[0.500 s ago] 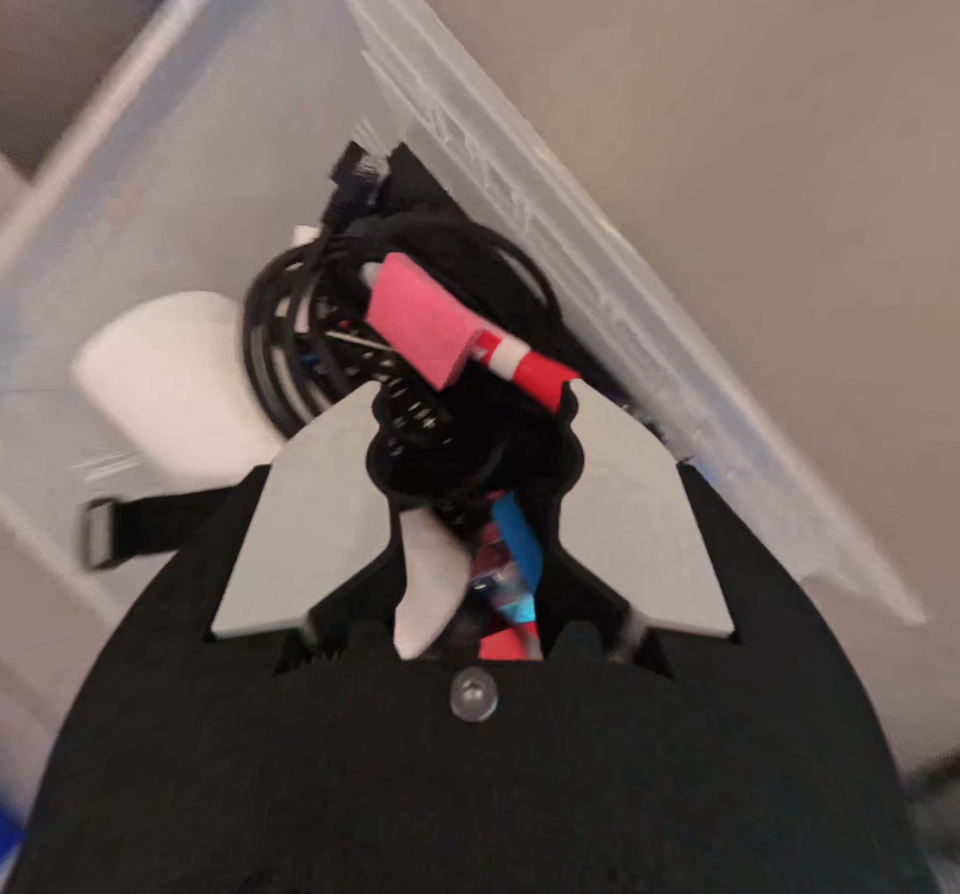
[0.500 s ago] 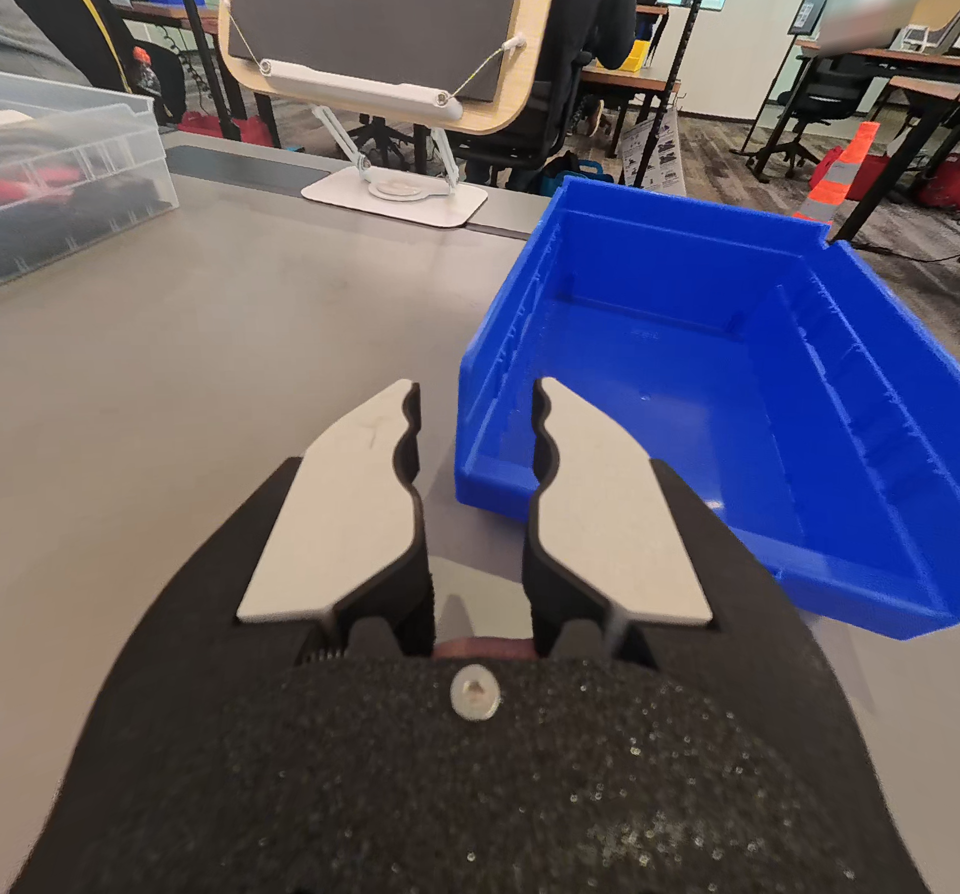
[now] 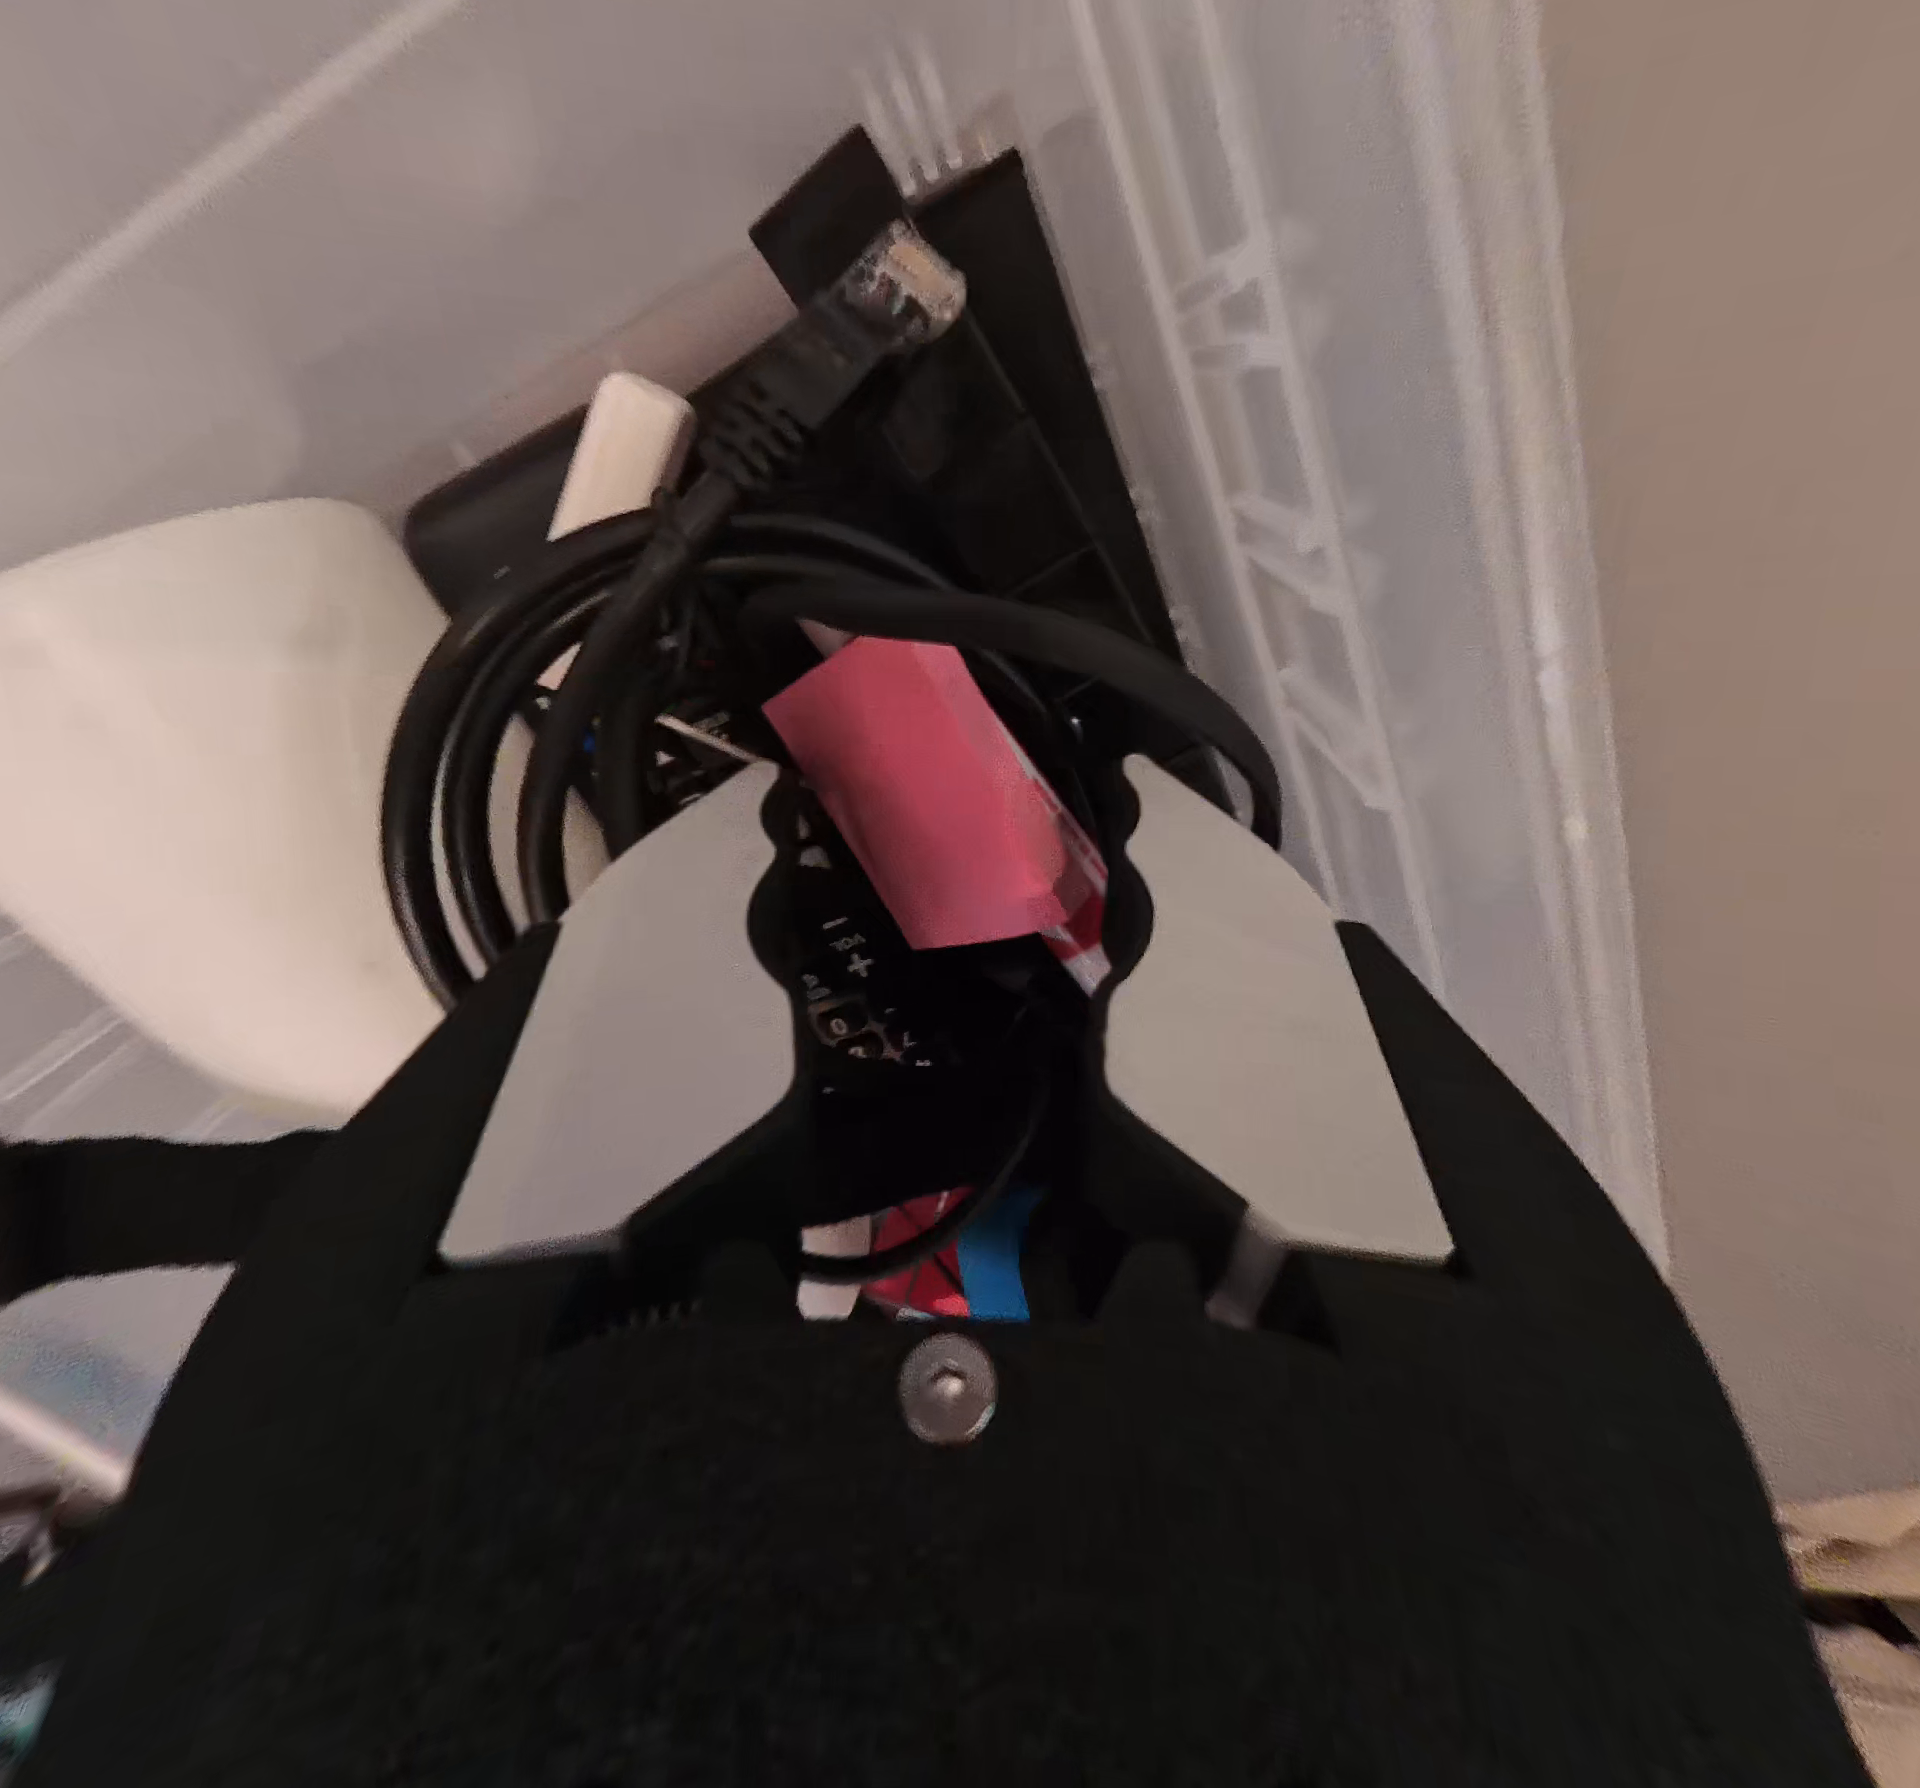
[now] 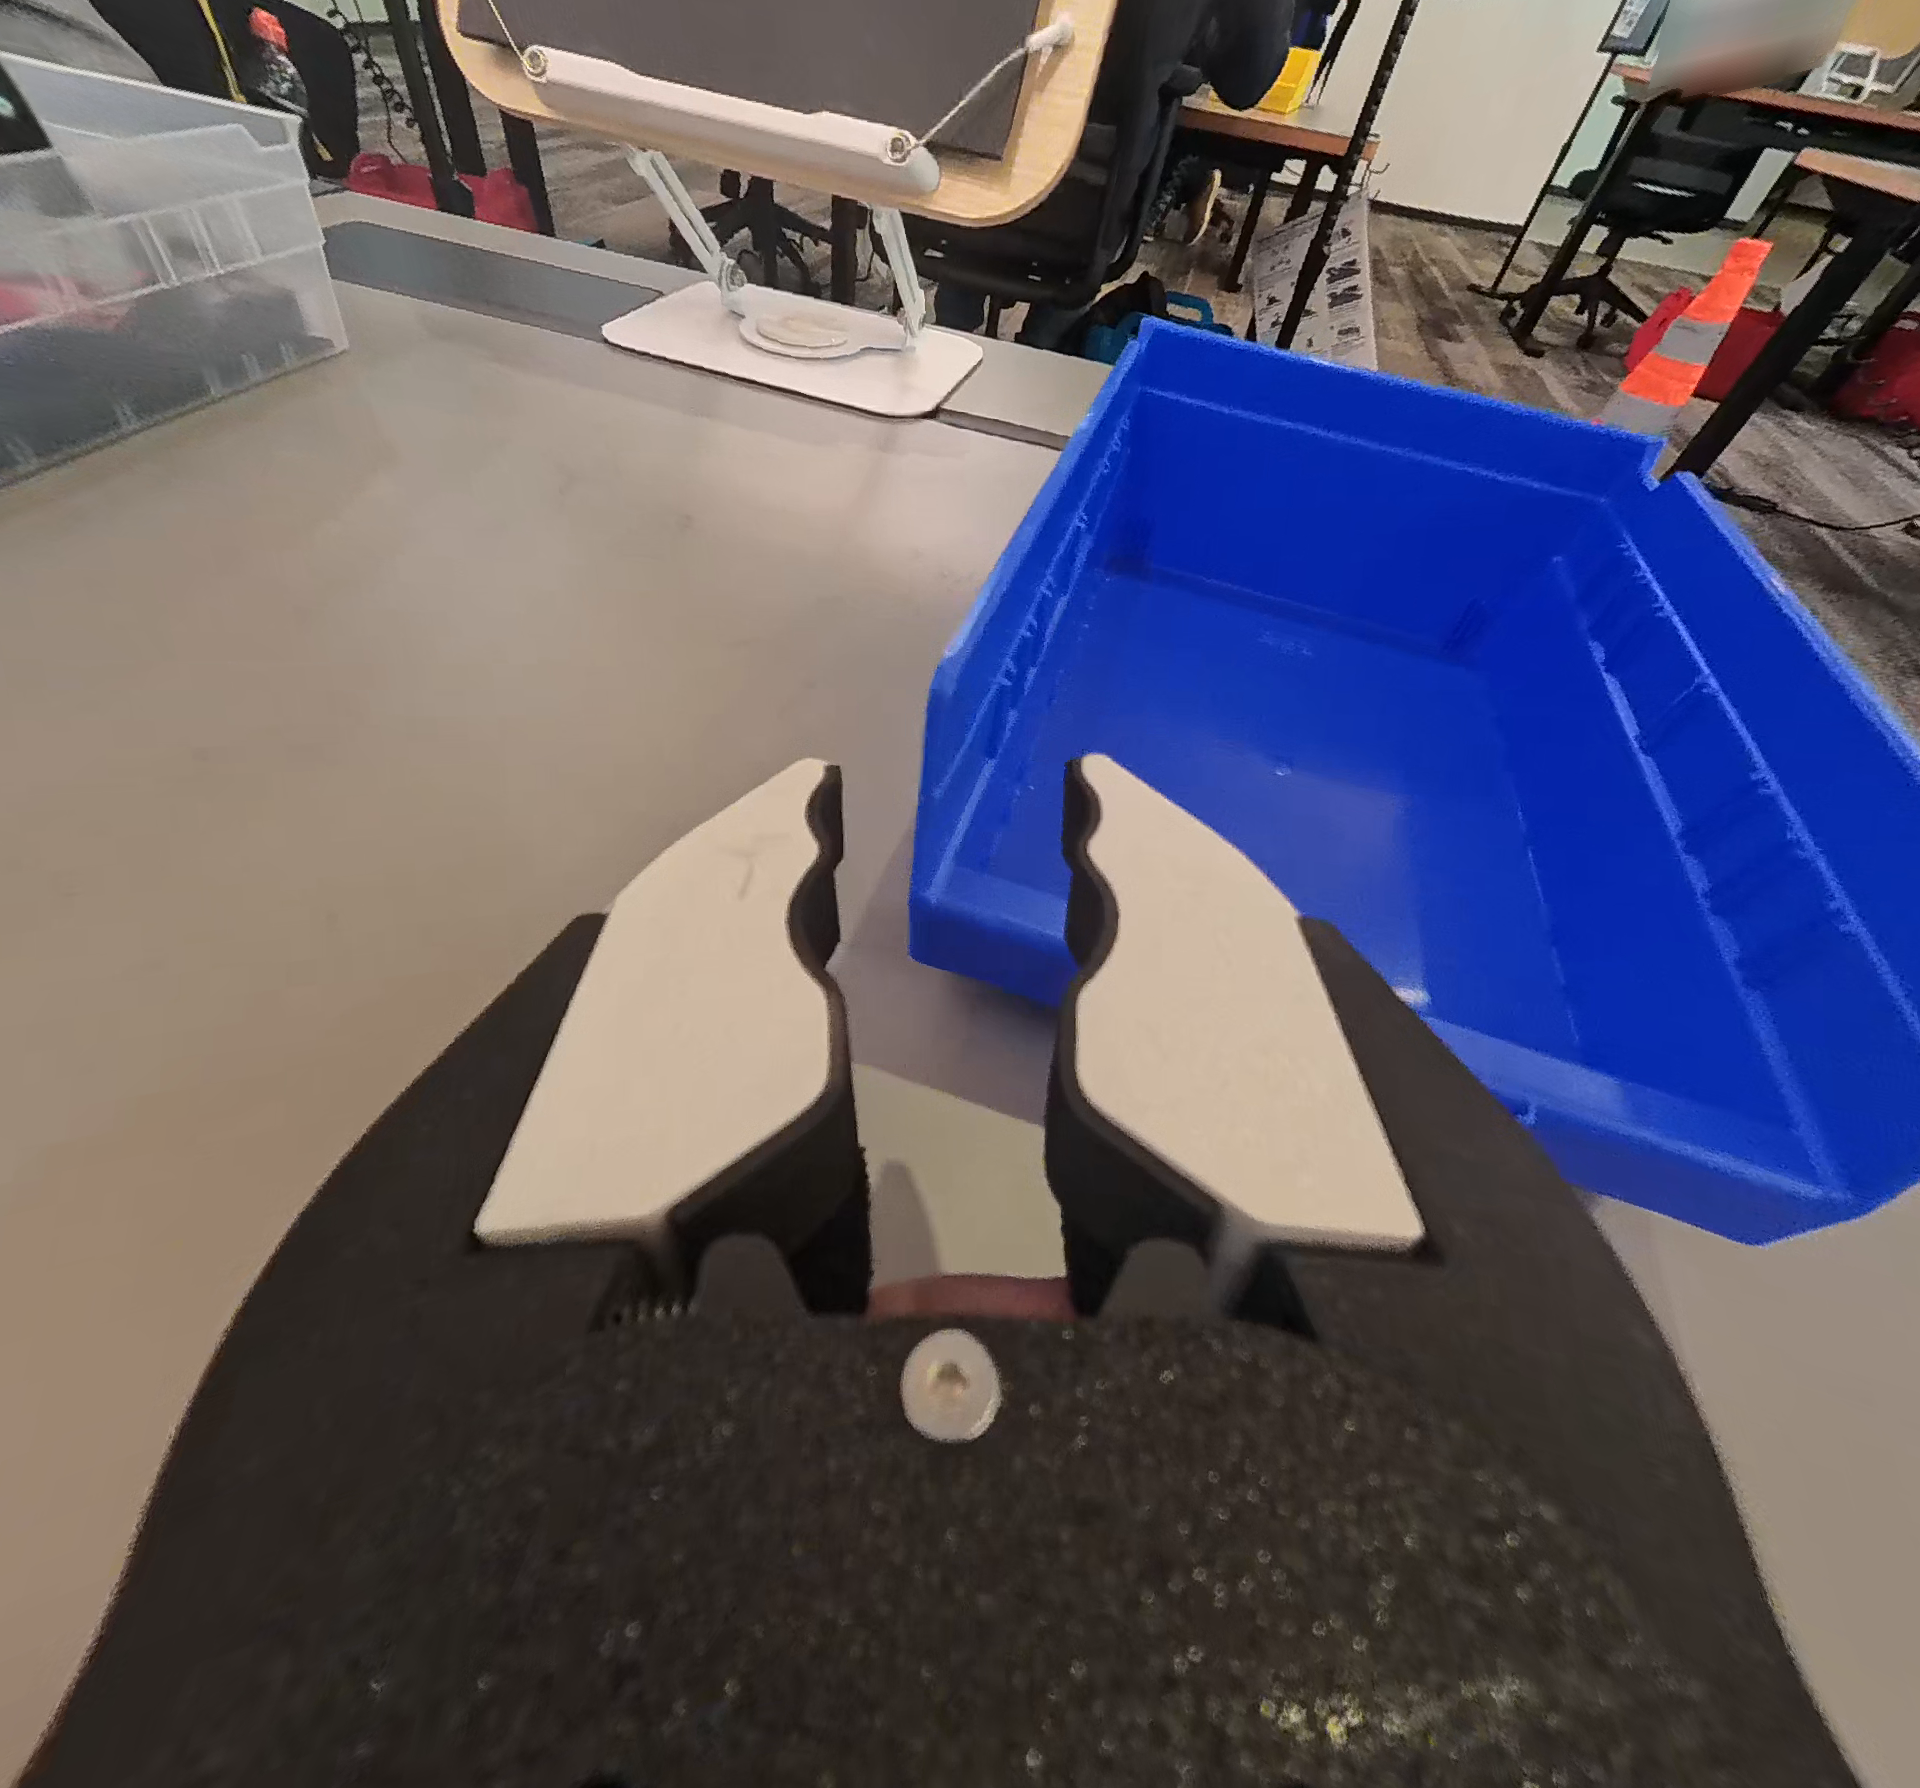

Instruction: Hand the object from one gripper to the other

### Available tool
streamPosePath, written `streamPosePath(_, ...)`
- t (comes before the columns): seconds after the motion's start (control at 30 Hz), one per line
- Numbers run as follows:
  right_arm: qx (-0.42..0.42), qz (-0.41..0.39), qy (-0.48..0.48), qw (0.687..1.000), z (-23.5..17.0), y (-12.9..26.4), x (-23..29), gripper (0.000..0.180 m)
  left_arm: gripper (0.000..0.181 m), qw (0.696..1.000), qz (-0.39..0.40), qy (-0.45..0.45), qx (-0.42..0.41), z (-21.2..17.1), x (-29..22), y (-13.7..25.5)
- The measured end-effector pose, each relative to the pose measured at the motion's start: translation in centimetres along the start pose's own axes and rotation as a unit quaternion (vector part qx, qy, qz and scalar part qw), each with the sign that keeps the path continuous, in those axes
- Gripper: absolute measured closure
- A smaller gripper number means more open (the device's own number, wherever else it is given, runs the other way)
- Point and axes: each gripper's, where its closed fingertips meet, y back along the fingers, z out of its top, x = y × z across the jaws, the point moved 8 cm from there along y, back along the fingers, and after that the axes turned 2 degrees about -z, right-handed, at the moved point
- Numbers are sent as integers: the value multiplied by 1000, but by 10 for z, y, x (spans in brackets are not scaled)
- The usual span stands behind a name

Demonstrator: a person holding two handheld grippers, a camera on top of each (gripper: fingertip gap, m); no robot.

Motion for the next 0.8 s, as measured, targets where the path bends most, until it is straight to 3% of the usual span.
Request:
streamPosePath(0.27, -16, 7, 33, 999, 6, 2, 11, 142, 170, 996, -46, 26, -76, -13, 25, 24)
streamPosePath(0.5, -40, 46, 31, 998, 24, -8, 31, 146, 171, 956, -181, 54, -223, -36, 41, 60)
streamPosePath(0.57, -57, 94, 31, 994, 41, -19, 46, 145, 171, 915, -250, 50, -313, -40, 29, 87)
streamPosePath(0.67, -83, 224, 63, 969, 70, -47, 81, 135, 171, 815, -388, 39, -428, -50, -11, 124)
streamPosePath(0.73, -96, 317, 79, 940, 89, -69, 106, 124, 171, 763, -469, 15, -445, -59, -56, 127)
streamPosePath(0.8, -125, 369, 112, 914, 106, -87, 128, 110, 171, 737, -522, 7, -428, -70, -105, 114)
